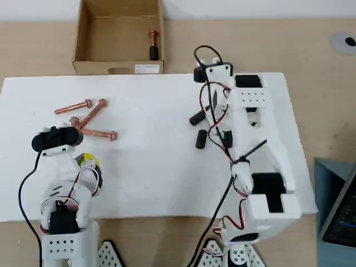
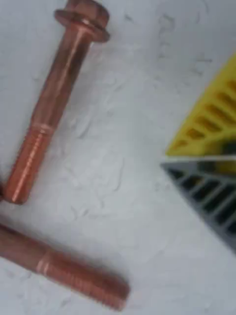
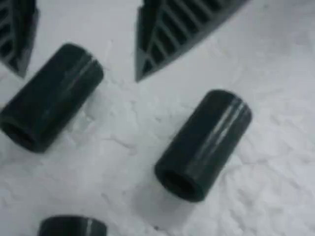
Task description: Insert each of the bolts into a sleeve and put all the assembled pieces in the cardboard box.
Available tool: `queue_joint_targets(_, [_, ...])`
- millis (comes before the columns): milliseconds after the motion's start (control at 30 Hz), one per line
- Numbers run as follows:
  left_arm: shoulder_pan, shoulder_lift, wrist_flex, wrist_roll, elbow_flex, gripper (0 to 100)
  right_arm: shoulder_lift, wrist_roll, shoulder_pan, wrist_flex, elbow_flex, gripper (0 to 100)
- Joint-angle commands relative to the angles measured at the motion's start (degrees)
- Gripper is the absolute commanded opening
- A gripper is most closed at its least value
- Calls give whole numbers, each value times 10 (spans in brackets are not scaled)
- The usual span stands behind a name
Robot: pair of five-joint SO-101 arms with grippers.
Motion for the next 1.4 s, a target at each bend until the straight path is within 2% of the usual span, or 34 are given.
queue_joint_targets(0, [1,-3,-7,4,0,2,12,-11,19,-13,-1,168])
queue_joint_targets(200, [1,-3,-7,4,0,2,40,-11,49,-23,0,167])
queue_joint_targets(567, [1,-3,-7,4,0,2,114,-10,47,-49,0,165])
queue_joint_targets(633, [1,-3,-7,4,0,2,128,-10,46,-50,-1,135])
queue_joint_targets(767, [1,-3,-7,4,0,2,151,-10,45,-50,-1,8])
queue_joint_targets(833, [1,-3,-7,4,0,2,157,-11,45,-47,-1,13])
queue_joint_targets(1133, [1,-3,-7,4,0,2,99,-8,45,-41,-4,10])
queue_joint_targets(1367, [1,-3,-7,4,0,2,19,-7,11,25,-4,10])
